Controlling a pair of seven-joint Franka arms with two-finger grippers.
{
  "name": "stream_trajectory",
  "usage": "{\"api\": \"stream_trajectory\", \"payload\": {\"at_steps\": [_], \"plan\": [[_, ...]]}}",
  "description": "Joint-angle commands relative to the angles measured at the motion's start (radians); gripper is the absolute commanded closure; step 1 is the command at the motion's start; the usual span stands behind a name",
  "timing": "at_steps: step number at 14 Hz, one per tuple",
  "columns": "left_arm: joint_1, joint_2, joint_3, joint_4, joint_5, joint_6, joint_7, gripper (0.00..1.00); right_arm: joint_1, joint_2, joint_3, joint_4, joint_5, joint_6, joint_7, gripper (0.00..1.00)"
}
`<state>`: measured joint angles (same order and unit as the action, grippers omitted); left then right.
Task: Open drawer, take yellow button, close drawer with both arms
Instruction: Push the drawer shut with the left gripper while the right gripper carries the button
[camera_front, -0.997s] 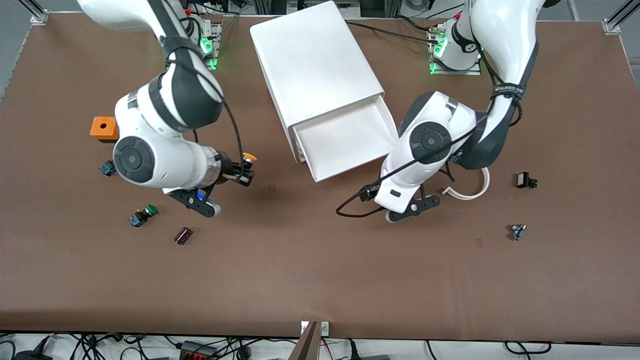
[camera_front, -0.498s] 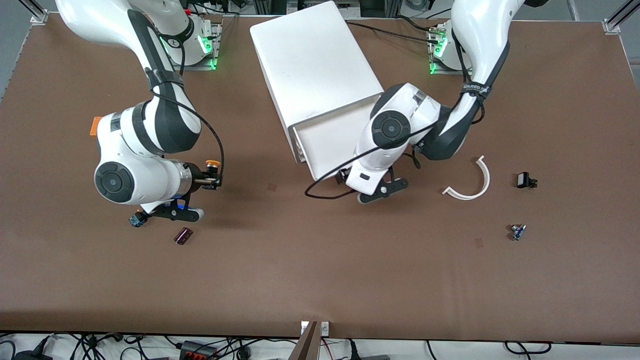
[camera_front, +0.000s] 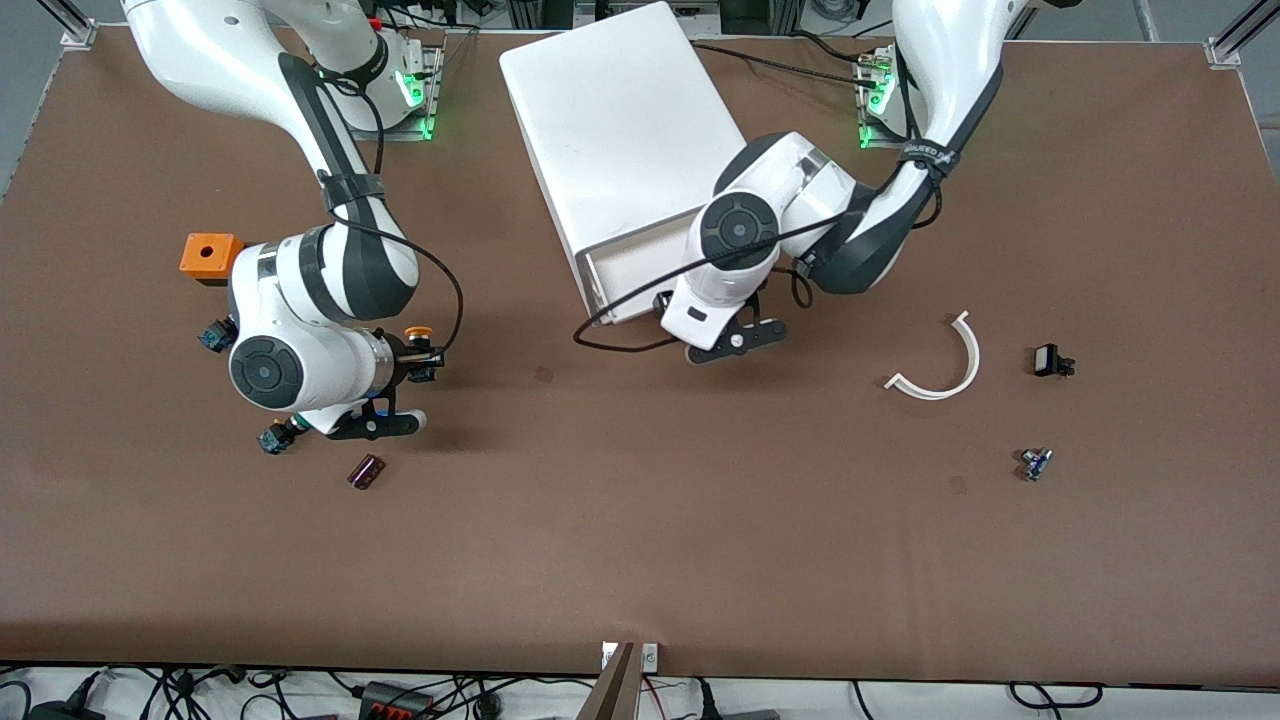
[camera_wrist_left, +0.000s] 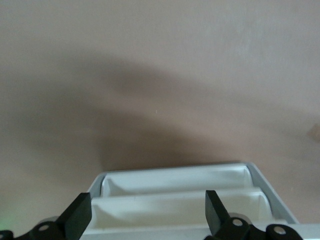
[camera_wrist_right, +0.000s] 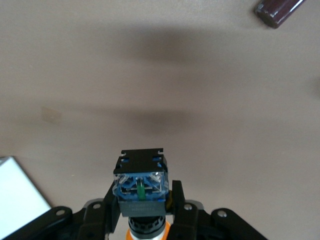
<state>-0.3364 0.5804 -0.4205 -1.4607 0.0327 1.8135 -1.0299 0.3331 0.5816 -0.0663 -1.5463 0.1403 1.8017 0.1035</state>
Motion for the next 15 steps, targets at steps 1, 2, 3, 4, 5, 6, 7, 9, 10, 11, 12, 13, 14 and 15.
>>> {"api": "stream_trajectory", "payload": {"at_steps": [1, 2, 3, 4, 5, 6, 7, 9, 10, 11, 12, 13, 14, 15], "plan": [[0.019, -0.037, -0.030, -0.062, -0.056, -0.013, -0.005, 0.00, 0.001, -0.019, 0.010, -0.078, -0.057, 0.088, -0.034, 0.95], [0.020, -0.036, -0.046, -0.064, -0.059, -0.014, -0.005, 0.00, 0.003, -0.016, 0.010, -0.098, -0.057, 0.122, -0.036, 0.95], [0.022, -0.036, -0.056, -0.073, -0.075, -0.014, -0.005, 0.00, 0.001, -0.014, 0.010, -0.110, -0.059, 0.148, -0.036, 0.95], [0.022, -0.036, -0.057, -0.075, -0.092, -0.014, -0.002, 0.00, 0.001, -0.008, 0.010, -0.113, -0.059, 0.159, -0.044, 0.95], [0.022, -0.036, -0.057, -0.075, -0.097, -0.016, -0.002, 0.00, 0.003, -0.005, 0.011, -0.113, -0.059, 0.160, -0.045, 0.95], [0.022, -0.036, -0.058, -0.076, -0.097, -0.019, -0.002, 0.00, 0.004, -0.003, 0.011, -0.113, -0.059, 0.160, -0.045, 0.95], [0.020, -0.036, -0.058, -0.078, -0.099, -0.034, 0.004, 0.00, 0.004, 0.006, 0.011, -0.113, -0.059, 0.163, -0.050, 0.95], [0.020, -0.030, -0.061, -0.078, -0.115, -0.062, 0.010, 0.00, 0.006, 0.021, 0.011, -0.113, -0.064, 0.186, -0.054, 0.95], [0.020, -0.030, -0.061, -0.078, -0.120, -0.063, 0.010, 0.00, 0.006, 0.029, 0.011, -0.113, -0.065, 0.199, -0.054, 0.95], [0.019, -0.030, -0.061, -0.076, -0.122, -0.063, 0.008, 0.00, 0.006, 0.040, 0.011, -0.113, -0.065, 0.218, -0.054, 0.95], [0.019, -0.030, -0.063, -0.076, -0.122, -0.063, 0.008, 0.00, 0.004, 0.049, 0.011, -0.113, -0.065, 0.232, -0.054, 0.95], [0.019, -0.030, -0.063, -0.078, -0.122, -0.066, 0.008, 0.00, 0.004, 0.058, 0.011, -0.113, -0.065, 0.246, -0.054, 0.95], [0.017, -0.030, -0.063, -0.078, -0.123, -0.066, 0.008, 0.00, 0.001, 0.061, 0.011, -0.113, -0.065, 0.254, -0.054, 0.95], [0.017, -0.030, -0.063, -0.078, -0.128, -0.066, 0.008, 0.00, 0.000, 0.067, 0.011, -0.113, -0.065, 0.264, -0.053, 0.95]]}}
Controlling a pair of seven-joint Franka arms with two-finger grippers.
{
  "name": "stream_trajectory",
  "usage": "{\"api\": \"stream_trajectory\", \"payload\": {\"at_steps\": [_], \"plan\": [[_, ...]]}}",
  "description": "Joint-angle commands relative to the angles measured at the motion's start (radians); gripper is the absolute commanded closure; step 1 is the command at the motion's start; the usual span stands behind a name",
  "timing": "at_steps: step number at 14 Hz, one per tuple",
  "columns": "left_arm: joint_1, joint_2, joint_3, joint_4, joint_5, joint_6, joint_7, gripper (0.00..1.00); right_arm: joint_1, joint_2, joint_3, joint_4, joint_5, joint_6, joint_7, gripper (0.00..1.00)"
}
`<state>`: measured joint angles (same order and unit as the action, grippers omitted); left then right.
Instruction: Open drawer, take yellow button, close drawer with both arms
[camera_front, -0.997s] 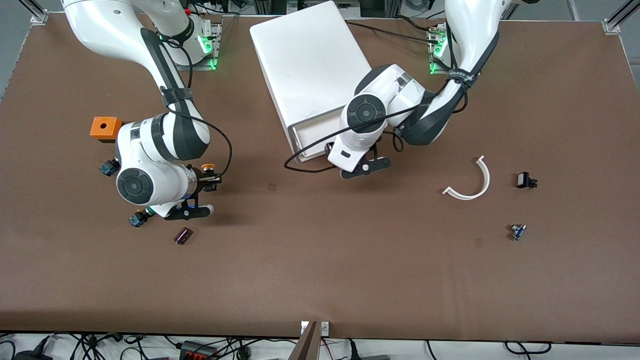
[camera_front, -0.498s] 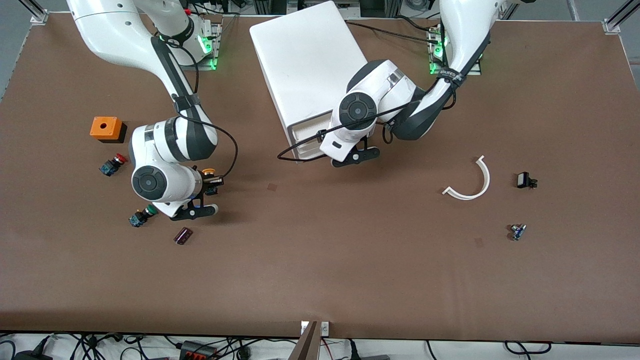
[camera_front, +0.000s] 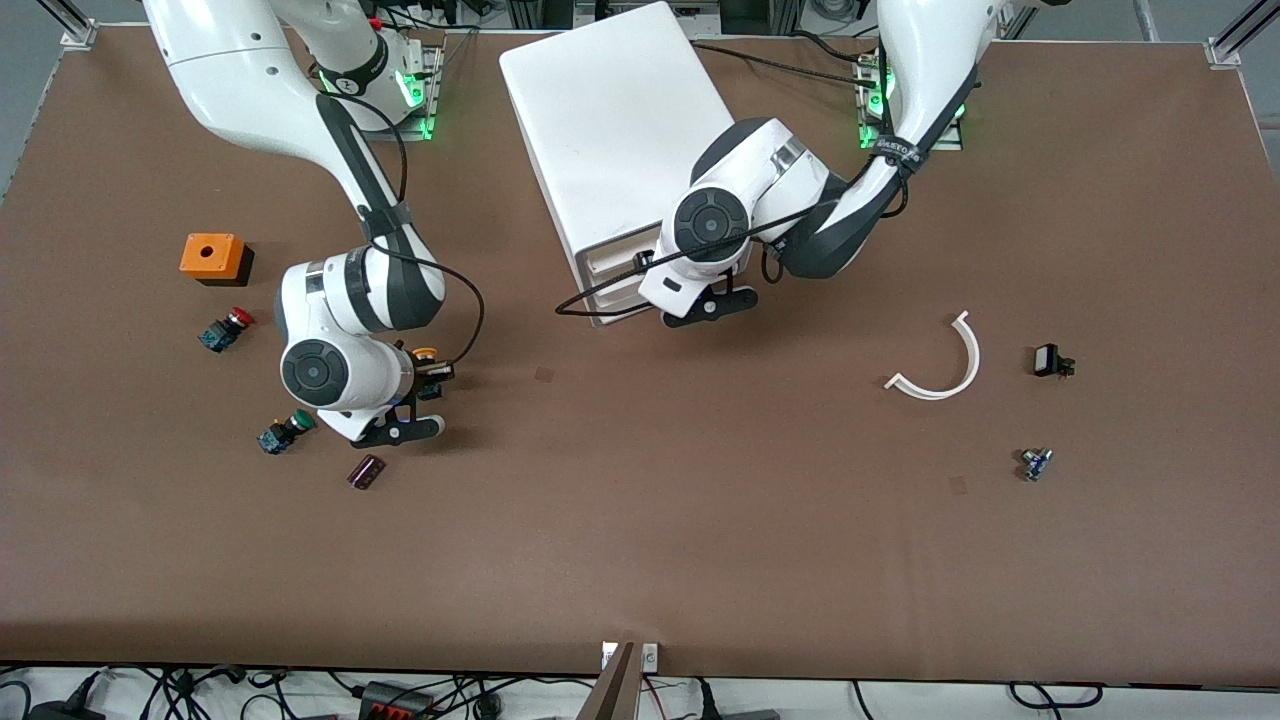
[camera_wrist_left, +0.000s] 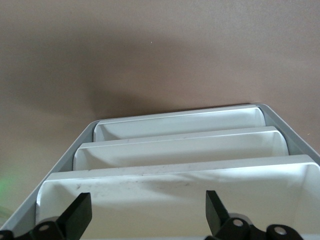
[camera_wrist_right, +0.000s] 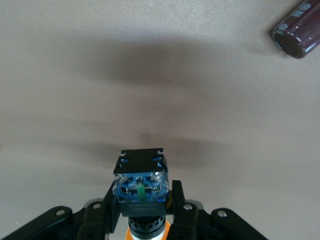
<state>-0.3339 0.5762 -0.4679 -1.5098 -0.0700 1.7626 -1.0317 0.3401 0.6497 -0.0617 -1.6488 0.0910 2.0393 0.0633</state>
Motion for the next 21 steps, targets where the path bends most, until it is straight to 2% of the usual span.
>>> {"api": "stream_trajectory", "payload": {"at_steps": [1, 5, 7, 8, 9, 10, 13, 15, 16, 19, 21], "plan": [[0.015, -0.025, -0.015, -0.027, -0.027, -0.015, 0.010, 0.00, -0.013, 0.007, 0.007, -0.011, -0.016, 0.035, -0.014, 0.95], [0.044, -0.050, -0.003, -0.001, -0.004, -0.034, 0.005, 0.00, -0.026, 0.021, 0.005, -0.011, -0.016, 0.050, -0.013, 0.94], [0.114, -0.076, -0.008, 0.017, 0.127, -0.060, 0.010, 0.00, -0.027, 0.024, 0.005, -0.009, -0.014, 0.061, -0.010, 0.87], [0.139, -0.090, -0.009, 0.025, 0.203, -0.060, 0.013, 0.00, -0.027, 0.024, 0.005, -0.009, -0.013, 0.062, -0.003, 0.61], [0.156, -0.096, -0.003, 0.031, 0.263, -0.060, 0.016, 0.00, -0.027, 0.024, 0.005, -0.009, -0.010, 0.061, 0.004, 0.09], [0.180, -0.105, -0.009, 0.048, 0.312, -0.061, 0.037, 0.00, -0.027, 0.022, 0.005, -0.008, -0.008, 0.056, 0.006, 0.00], [0.274, -0.114, -0.006, 0.149, 0.343, -0.177, 0.290, 0.00, -0.026, -0.014, 0.005, 0.001, -0.010, 0.044, 0.030, 0.00], [0.323, -0.133, 0.003, 0.171, 0.326, -0.218, 0.452, 0.00, -0.024, -0.062, 0.005, 0.004, -0.008, 0.019, 0.033, 0.00], [0.326, -0.169, 0.032, 0.155, 0.312, -0.216, 0.523, 0.00, -0.026, -0.088, 0.003, 0.012, -0.008, -0.003, 0.033, 0.00], [0.322, -0.300, 0.203, 0.079, 0.132, -0.213, 0.718, 0.00, -0.033, -0.169, -0.018, 0.053, -0.010, -0.098, 0.032, 0.00], [0.320, -0.376, 0.270, 0.027, 0.119, -0.207, 0.871, 0.00, -0.035, -0.228, -0.032, 0.079, -0.008, -0.167, 0.033, 0.00]]}}
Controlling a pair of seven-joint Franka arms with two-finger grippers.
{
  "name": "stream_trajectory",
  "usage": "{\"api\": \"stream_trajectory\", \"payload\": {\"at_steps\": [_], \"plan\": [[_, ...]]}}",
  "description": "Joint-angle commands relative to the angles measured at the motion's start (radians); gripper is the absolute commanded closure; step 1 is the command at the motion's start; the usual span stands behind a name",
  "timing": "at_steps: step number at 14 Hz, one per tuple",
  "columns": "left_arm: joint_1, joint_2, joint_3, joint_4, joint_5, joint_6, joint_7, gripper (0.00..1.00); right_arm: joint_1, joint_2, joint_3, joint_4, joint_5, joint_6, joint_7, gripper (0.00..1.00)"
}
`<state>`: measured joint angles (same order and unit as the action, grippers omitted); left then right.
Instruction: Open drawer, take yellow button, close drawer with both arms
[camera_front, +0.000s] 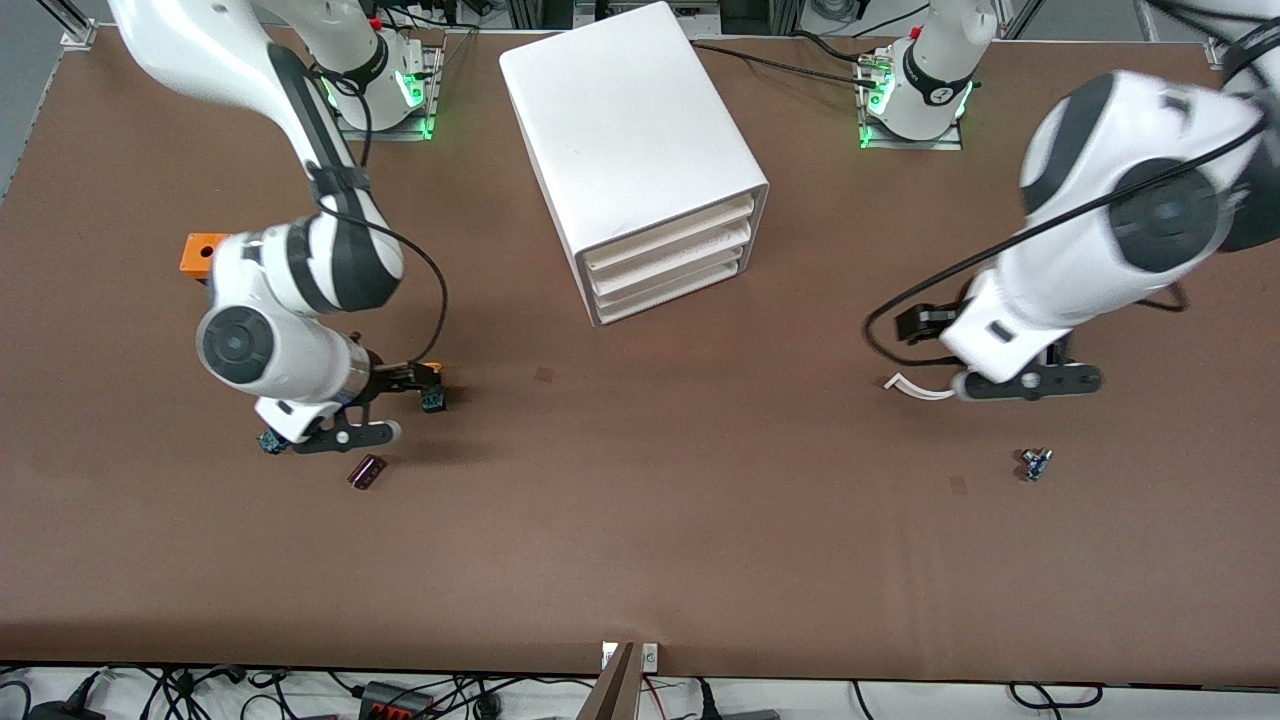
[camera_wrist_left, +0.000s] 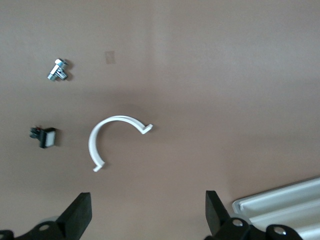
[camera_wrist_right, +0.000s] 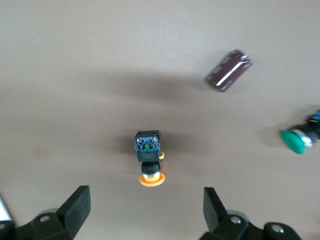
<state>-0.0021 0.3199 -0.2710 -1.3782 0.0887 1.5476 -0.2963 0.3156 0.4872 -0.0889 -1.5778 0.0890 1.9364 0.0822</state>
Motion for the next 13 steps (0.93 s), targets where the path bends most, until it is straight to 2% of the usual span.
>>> {"api": "stream_trajectory", "payload": {"at_steps": [1, 4, 6, 10, 13], "plan": [[-0.018, -0.158, 0.122, -0.126, -0.049, 0.009, 0.205, 0.00, -0.010, -0.090, -0.011, 0.016, -0.006, -0.094, 0.017, 0.00], [-0.027, -0.292, 0.217, -0.226, -0.147, 0.051, 0.316, 0.00, -0.012, -0.169, -0.051, 0.050, -0.006, -0.189, 0.079, 0.00], [-0.026, -0.347, 0.220, -0.284, -0.136, 0.094, 0.358, 0.00, -0.012, -0.209, -0.103, 0.080, -0.005, -0.244, 0.068, 0.00], [-0.007, -0.323, 0.217, -0.274, -0.115, 0.083, 0.350, 0.00, -0.013, -0.214, -0.188, 0.195, 0.000, -0.373, 0.039, 0.00], [0.028, -0.317, 0.217, -0.272, -0.113, 0.078, 0.362, 0.00, -0.013, -0.216, -0.230, 0.231, 0.011, -0.396, -0.009, 0.00]]}}
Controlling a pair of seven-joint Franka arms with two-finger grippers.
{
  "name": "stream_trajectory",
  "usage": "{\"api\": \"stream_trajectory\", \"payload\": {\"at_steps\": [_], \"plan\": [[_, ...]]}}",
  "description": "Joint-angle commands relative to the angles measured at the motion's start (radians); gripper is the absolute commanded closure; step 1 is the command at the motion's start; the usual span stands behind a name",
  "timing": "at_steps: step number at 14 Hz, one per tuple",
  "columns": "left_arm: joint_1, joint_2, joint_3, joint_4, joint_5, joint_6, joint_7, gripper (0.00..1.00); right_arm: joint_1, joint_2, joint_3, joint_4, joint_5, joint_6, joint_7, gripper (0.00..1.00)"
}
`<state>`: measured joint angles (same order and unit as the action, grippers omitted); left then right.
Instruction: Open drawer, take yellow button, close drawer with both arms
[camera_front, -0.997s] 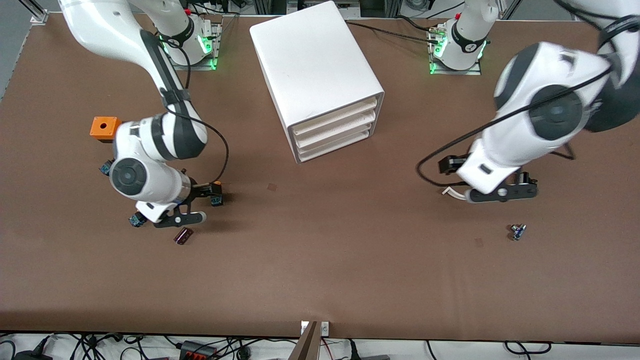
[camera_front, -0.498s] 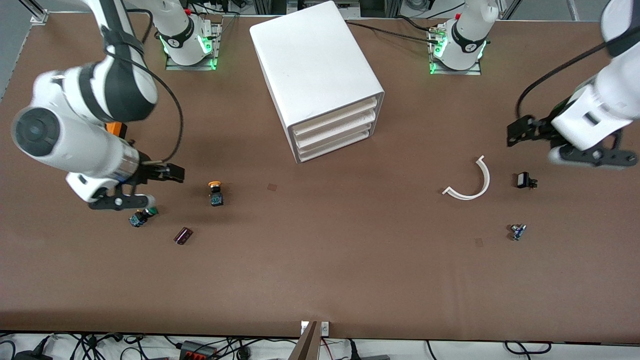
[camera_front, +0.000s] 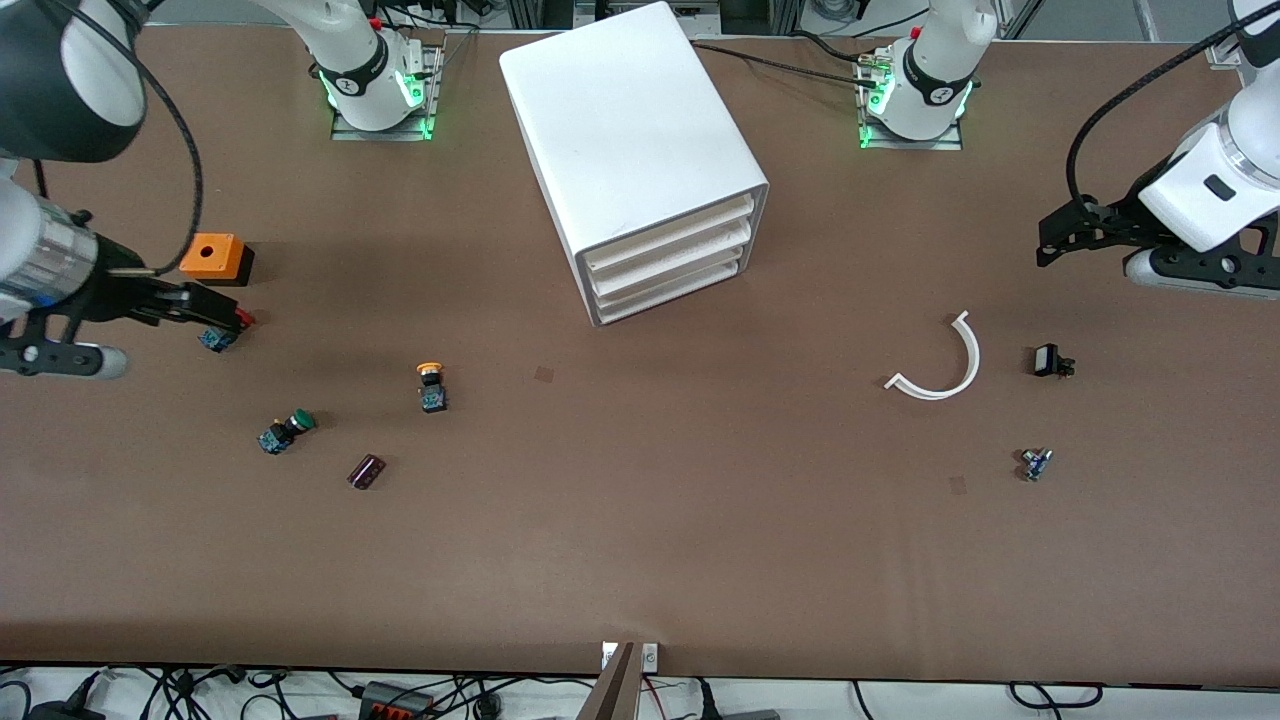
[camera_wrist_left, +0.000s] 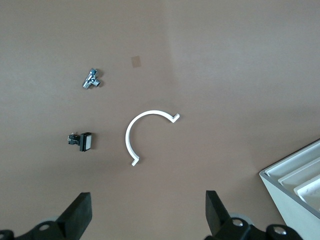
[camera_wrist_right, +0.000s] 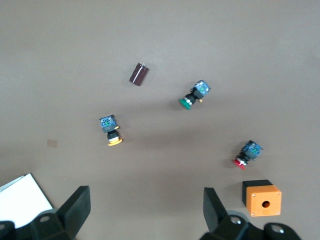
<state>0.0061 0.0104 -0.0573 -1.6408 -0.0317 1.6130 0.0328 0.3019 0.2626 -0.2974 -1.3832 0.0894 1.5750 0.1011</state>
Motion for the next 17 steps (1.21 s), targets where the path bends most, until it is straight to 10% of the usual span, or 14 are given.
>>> {"api": "stream_trajectory", "payload": {"at_steps": [1, 5, 12, 17], "plan": [[0.021, -0.007, 0.005, -0.010, 0.007, 0.013, 0.033, 0.00, -0.001, 0.004, -0.023, 0.036, 0.012, -0.035, -0.029, 0.00], [0.029, -0.004, 0.004, -0.010, 0.007, 0.011, 0.035, 0.00, -0.072, -0.023, 0.012, 0.036, 0.013, -0.020, -0.038, 0.00], [0.029, -0.004, -0.004, -0.008, 0.006, 0.010, 0.032, 0.00, -0.394, -0.082, 0.322, 0.015, -0.045, -0.009, -0.107, 0.00], [0.017, -0.003, -0.015, 0.007, 0.007, 0.013, 0.021, 0.00, -0.409, -0.089, 0.340, -0.009, -0.095, -0.007, -0.121, 0.00]]}}
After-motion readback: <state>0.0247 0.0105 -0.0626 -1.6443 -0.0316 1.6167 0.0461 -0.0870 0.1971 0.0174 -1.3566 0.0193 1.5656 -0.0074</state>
